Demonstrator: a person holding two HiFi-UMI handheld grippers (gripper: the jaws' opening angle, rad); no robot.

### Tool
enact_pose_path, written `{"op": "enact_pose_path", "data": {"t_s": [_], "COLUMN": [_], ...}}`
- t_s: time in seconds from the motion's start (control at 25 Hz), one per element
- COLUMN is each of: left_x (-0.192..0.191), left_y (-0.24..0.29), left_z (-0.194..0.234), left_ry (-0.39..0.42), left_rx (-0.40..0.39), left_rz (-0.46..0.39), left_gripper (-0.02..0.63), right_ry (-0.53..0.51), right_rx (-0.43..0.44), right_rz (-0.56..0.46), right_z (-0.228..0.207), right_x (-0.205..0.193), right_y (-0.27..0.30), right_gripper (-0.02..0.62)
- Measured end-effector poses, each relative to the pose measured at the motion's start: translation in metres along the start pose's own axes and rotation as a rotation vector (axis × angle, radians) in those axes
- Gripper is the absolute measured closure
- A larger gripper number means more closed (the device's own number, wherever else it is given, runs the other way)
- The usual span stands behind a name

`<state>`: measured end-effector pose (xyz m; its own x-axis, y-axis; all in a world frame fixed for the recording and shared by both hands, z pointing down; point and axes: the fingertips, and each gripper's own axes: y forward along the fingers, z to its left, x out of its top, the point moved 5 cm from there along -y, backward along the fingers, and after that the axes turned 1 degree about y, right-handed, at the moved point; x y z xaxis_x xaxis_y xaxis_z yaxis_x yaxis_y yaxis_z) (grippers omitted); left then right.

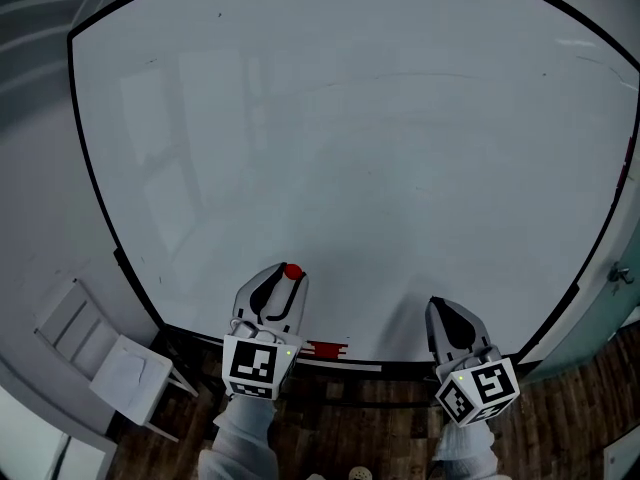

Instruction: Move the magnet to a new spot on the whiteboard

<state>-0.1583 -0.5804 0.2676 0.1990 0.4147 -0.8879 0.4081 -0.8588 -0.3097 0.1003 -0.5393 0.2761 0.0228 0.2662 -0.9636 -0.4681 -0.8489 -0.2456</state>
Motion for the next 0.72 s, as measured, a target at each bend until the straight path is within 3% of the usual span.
{"op": "enact_pose_path", "data": {"t_s": [0.28, 0.52, 0.72], "left_x": [0.076, 0.142, 0.178], "left_y": [0.058, 0.090, 0.108], "left_z": [0.012, 0.028, 0.042], "left_ry": [0.044, 0.128, 0.178], "left_rx": [-0.033, 0.007, 0.043], "left_rz": [-0.138, -0.244, -0.281], "left_gripper": [0.482, 0.482, 0.482], "right_ry": [-0.025, -0.099, -0.180], "right_rx": [0.082, 0.128, 0.146], "right_rz": [-0.104, -0.185, -0.246], "right_z": [-0.022, -0.034, -0.037], "right_x": [0.070, 0.131, 0.173], "right_y": [0.036, 0.063, 0.081], "right_gripper": [0.568, 0.568, 0.568]}}
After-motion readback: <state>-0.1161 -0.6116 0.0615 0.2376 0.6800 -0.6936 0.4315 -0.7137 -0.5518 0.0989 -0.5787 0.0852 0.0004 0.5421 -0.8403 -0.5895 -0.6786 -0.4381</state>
